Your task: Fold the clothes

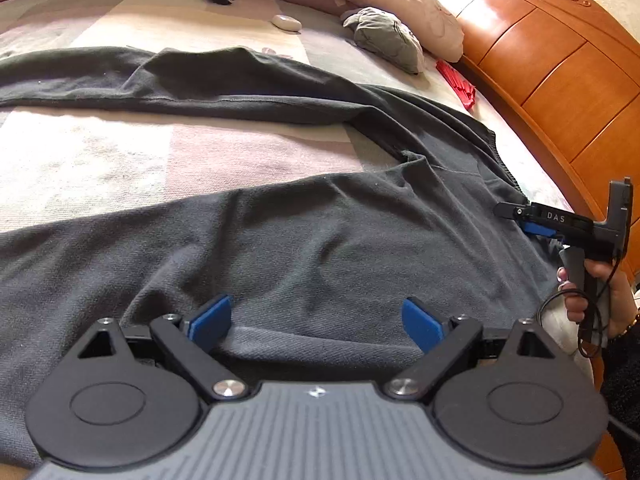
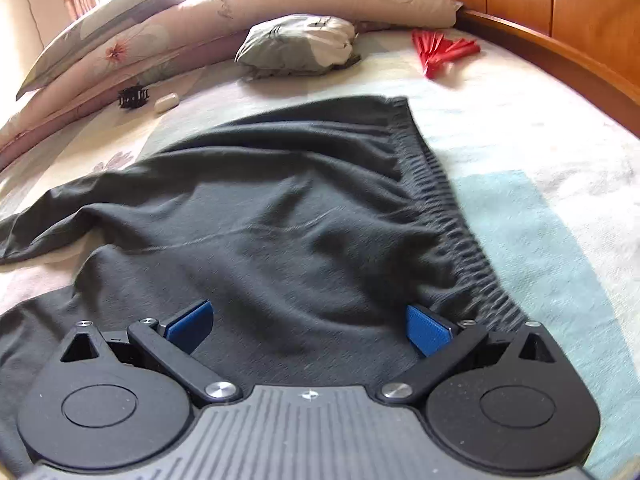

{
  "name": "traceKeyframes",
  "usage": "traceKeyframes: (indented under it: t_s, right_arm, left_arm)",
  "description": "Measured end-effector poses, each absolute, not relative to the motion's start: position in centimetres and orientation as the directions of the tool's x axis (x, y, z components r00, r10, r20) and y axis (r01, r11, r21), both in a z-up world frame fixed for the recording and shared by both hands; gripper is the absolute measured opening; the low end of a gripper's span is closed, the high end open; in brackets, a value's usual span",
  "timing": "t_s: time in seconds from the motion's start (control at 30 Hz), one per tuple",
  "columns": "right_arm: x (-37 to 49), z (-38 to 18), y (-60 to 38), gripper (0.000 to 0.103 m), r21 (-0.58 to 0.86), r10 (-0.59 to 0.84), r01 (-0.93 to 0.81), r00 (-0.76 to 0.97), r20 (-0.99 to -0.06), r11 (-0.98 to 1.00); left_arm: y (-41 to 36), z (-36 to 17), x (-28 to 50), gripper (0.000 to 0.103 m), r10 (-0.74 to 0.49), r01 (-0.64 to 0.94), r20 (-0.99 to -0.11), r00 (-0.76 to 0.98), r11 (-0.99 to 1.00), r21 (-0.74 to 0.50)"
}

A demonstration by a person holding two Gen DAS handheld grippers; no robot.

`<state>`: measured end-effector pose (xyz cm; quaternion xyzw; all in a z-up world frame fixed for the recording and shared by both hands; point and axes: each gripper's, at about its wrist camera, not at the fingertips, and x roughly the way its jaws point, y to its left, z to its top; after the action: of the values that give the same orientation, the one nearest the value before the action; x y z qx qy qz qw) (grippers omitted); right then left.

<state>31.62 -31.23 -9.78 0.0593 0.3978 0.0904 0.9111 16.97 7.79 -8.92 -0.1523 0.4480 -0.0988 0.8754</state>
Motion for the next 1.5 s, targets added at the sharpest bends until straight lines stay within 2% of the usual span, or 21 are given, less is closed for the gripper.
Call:
traceKeyframes:
  t_s: [0.13,0.3,0.47,0.6,0.73,0.93,1.17,1.37,1.5]
  right_arm:
    - [31.7,-8.8,-32.6,0.103,0.233,0.204,-0.046,0.668,-0.716,0.971]
    - [29.7,-7.1,-30.9,0.103,0.264,0.313,-0.178,0.668,-0.675,0.948]
    - [32.5,-7.9,-28.6,0.103,0.293,0.39,-0.257,0.622,-0.679,0.921]
    - [36.1,-9.4,-29.5,0.103,0.248,0.286,-0.153,0.657,-0.697,0.957]
    - [36.6,-8.0,-30.3,0.103,0.276,0.248,-0.068,0.674,-0.696,0.959]
    - [30.3,-6.5,-30.1,0.103,0.25,0.277,-0.137,0.66,-0.698,0.958]
    - [24.6,-9.8,-31.6,0.103,0.218,0.233,-0.108,0.664,-0.711,0.97]
    - [24.4,-9.9,-32.0,0.103,0.285,0.22,-0.02,0.688,-0.691,0.958]
    - [24.2,-10.1,-30.8,0.103,0.201,0.18,-0.051,0.687,-0.704,0.978]
  left_arm:
    - [8.1,-9.0,17.0,0.092,-0.306,0.035,-0.757,0.578,0.936,-0.351]
    - [7.6,-9.0,17.2,0.093,-0.292,0.039,-0.762,0.578,0.942,-0.332]
    - [7.5,-9.0,16.6,0.093,-0.287,0.043,-0.763,0.579,0.945,-0.324]
    - [8.0,-8.9,16.2,0.093,-0.282,0.033,-0.763,0.582,0.945,-0.324]
    - [8.0,-8.4,16.0,0.093,-0.267,0.023,-0.762,0.59,0.949,-0.314]
    - [7.1,-7.3,15.8,0.093,-0.254,0.061,-0.747,0.614,0.959,-0.276]
    - [6.4,-8.8,15.3,0.093,-0.22,0.058,-0.796,0.564,0.972,-0.227]
    - [7.1,-7.7,14.3,0.094,-0.248,0.059,-0.785,0.567,0.963,-0.261]
    - [7.9,-7.9,14.0,0.094,-0.215,0.041,-0.803,0.556,0.972,-0.232]
